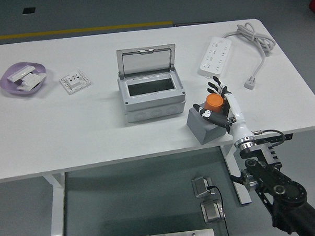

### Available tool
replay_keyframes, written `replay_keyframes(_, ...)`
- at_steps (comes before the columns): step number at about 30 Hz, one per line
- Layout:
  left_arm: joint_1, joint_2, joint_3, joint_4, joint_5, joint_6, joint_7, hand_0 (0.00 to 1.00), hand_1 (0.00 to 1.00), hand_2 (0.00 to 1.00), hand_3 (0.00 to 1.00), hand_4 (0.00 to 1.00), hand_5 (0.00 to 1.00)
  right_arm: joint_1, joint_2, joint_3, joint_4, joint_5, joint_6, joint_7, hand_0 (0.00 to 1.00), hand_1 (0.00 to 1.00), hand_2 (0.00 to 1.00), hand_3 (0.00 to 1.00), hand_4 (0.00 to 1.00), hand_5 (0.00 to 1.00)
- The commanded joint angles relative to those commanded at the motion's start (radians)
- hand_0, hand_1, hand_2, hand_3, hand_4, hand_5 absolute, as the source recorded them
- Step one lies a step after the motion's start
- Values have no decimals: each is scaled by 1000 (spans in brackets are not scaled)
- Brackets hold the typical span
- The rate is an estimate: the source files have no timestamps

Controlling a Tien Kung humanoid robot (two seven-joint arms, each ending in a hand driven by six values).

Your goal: Pick up the cylinder from the cube,place it in the box,flap close box

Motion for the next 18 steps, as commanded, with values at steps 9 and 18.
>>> replay_keyframes(9, -2, -1, -3, 0, 6, 0, 1, 667, 654, 643, 695, 681, 154, 1, -2, -8, 9, -10, -12, -12, 759, 791, 781, 851, 369, 2)
replay_keyframes(18, -4, 0, -7, 0, 11, 0, 2, 667, 655, 643, 695, 682, 153, -1, -2, -18, 25, -37, -34, -31, 691, 607, 613, 497, 2, 2)
